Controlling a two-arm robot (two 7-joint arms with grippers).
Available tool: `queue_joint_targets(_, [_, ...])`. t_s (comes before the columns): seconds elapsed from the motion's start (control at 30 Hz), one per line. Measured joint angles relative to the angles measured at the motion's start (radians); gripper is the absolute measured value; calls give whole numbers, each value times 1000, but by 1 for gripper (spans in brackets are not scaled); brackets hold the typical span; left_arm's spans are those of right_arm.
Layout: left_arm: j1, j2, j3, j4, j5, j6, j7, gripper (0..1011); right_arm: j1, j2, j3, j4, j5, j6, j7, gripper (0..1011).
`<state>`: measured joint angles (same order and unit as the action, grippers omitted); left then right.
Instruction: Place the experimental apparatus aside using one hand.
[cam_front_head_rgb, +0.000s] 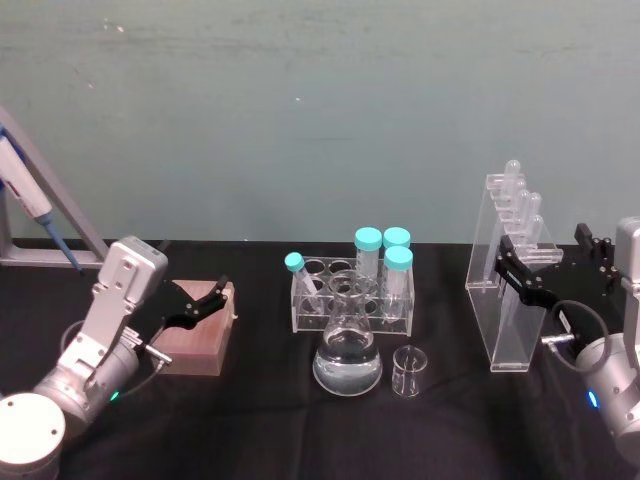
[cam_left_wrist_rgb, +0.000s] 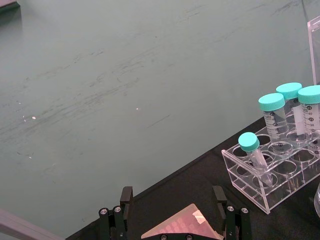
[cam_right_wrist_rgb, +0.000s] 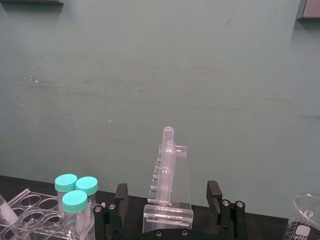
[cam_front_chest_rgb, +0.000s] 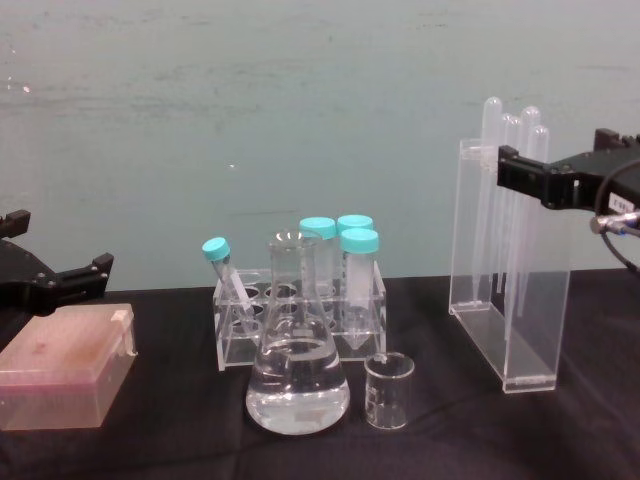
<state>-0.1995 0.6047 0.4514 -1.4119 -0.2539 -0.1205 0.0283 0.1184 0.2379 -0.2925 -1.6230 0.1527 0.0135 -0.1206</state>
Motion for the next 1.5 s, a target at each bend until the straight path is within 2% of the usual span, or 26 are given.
queue_joint_targets(0.37, [0,0,0,0,0,0,0,1000,8,-32,17,26,-28,18,7,1000])
queue_joint_targets(0.9, [0,0,0,0,0,0,0,1000,48,-73,42,107,-63,4,53,1000])
queue_joint_targets(1.5, [0,0,0,0,0,0,0,1000,57,-130,81,135,-84,5,71,1000])
